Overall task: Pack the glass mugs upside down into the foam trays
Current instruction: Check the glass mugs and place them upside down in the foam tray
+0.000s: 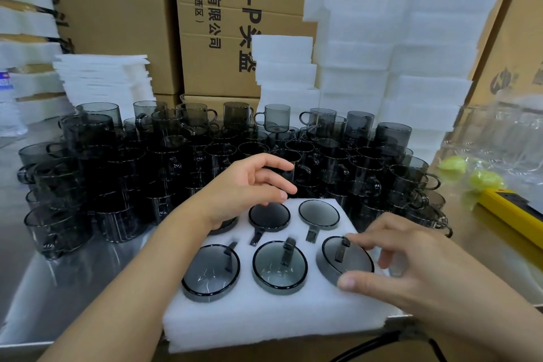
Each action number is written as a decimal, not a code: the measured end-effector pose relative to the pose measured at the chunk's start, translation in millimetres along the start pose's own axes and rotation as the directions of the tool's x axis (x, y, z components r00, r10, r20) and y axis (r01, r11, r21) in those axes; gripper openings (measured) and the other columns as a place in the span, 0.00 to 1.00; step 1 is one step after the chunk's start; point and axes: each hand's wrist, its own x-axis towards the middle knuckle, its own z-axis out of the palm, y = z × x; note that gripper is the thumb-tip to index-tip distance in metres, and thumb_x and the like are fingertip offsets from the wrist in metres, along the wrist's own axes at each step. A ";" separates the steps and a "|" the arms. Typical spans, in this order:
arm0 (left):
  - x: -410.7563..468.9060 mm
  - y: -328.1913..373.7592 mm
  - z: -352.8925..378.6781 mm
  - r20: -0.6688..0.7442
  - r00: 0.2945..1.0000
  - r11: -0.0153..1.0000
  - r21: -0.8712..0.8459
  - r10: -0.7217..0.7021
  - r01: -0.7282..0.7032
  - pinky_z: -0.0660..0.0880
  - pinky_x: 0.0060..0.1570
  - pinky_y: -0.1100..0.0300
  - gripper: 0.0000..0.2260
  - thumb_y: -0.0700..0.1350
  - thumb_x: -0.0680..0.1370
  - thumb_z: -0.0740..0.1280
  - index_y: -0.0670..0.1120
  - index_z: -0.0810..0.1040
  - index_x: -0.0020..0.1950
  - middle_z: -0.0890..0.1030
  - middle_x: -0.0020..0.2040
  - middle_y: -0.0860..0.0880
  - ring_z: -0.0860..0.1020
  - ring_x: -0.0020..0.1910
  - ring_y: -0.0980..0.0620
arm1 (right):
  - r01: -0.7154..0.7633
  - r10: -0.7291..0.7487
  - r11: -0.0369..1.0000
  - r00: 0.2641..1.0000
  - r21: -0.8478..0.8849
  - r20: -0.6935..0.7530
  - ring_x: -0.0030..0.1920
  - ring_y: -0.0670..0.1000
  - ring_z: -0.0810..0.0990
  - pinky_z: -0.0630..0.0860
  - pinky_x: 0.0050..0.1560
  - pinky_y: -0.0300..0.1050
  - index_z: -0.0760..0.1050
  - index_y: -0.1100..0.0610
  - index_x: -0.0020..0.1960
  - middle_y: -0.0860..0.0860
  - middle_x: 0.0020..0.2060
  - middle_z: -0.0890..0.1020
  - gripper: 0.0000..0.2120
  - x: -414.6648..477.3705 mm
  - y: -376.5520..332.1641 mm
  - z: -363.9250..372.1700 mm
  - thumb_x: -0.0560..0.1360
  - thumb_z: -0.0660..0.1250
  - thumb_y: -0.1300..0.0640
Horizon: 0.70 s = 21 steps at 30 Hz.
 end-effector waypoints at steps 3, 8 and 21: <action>-0.4 0.6 -0.4 0.000 1.000 1.000 0.006 -0.008 0.008 0.74 0.40 0.67 0.18 0.44 0.68 0.68 0.52 0.75 0.57 0.85 0.48 0.51 0.81 0.44 0.58 | -0.014 0.015 0.999 0.999 0.031 -0.032 0.48 0.35 0.74 0.70 0.44 0.32 0.75 0.35 0.48 0.30 0.51 0.69 0.34 2.8 -1.4 1.4 0.53 0.52 0.17; -0.9 2.2 -0.2 -0.001 1.000 1.000 0.007 -0.009 0.009 0.74 0.40 0.68 0.17 0.44 0.68 0.67 0.52 0.76 0.57 0.85 0.48 0.52 0.82 0.43 0.57 | -0.021 0.014 0.993 0.998 -0.116 -0.061 0.45 0.38 0.74 0.67 0.37 0.32 0.71 0.37 0.46 0.36 0.41 0.71 0.33 5.0 -7.4 8.7 0.52 0.48 0.19; 0.6 2.3 -0.5 0.002 1.000 1.000 0.029 -0.003 0.003 0.74 0.40 0.68 0.16 0.44 0.68 0.66 0.50 0.76 0.55 0.86 0.46 0.51 0.82 0.43 0.56 | 0.072 -0.013 0.737 0.996 -0.672 0.093 0.41 0.51 0.65 0.59 0.46 0.46 0.73 0.50 0.55 0.47 0.45 0.66 0.36 3.5 -36.0 10.7 0.70 0.35 0.31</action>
